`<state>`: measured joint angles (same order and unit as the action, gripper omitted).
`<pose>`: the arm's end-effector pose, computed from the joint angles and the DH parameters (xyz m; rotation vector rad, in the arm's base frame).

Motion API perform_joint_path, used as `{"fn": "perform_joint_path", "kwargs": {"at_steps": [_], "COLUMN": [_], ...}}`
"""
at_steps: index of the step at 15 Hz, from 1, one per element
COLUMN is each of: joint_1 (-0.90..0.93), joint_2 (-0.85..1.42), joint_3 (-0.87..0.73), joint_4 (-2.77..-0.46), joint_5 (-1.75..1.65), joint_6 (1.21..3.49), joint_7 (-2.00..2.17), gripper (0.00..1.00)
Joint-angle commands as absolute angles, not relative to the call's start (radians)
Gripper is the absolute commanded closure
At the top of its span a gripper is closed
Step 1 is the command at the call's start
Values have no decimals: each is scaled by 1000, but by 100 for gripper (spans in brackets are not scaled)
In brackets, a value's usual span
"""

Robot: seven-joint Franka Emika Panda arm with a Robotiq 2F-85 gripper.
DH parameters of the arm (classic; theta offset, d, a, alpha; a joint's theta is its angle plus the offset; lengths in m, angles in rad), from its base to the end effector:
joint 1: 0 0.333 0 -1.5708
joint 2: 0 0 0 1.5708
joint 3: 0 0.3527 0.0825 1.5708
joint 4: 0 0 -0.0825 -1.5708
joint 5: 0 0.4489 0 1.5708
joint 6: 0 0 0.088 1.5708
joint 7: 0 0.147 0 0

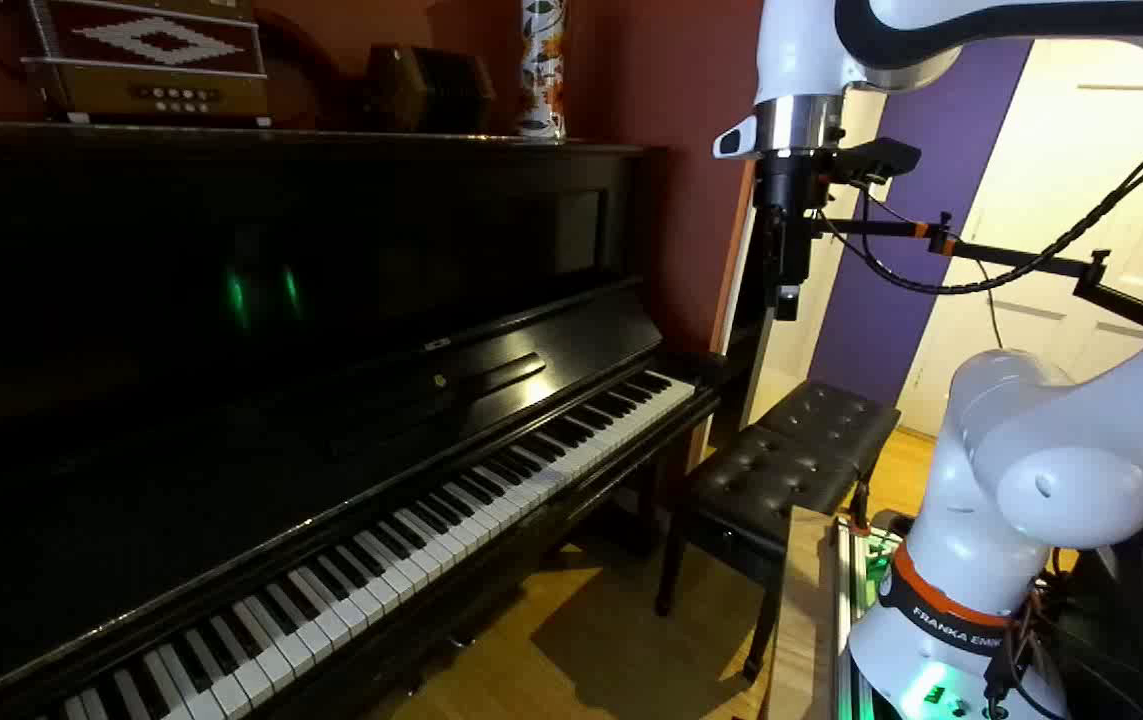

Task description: Press two white keys on the piano

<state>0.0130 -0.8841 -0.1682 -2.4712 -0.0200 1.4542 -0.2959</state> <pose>0.2948 -0.0574 0.5341 -2.9855 -0.3144 0.1743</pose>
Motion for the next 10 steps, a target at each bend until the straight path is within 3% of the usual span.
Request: {"fn": "perform_joint_path", "kwargs": {"at_steps": [1,10], "joint_1": [12,18], "joint_2": [-883,-862], "joint_3": [-167,-154], "joint_4": [-2469,-2464], "joint_5": [-19,-18], "joint_6": [1453,1484], "joint_7": [-296,-286], "gripper": [0,0]}}
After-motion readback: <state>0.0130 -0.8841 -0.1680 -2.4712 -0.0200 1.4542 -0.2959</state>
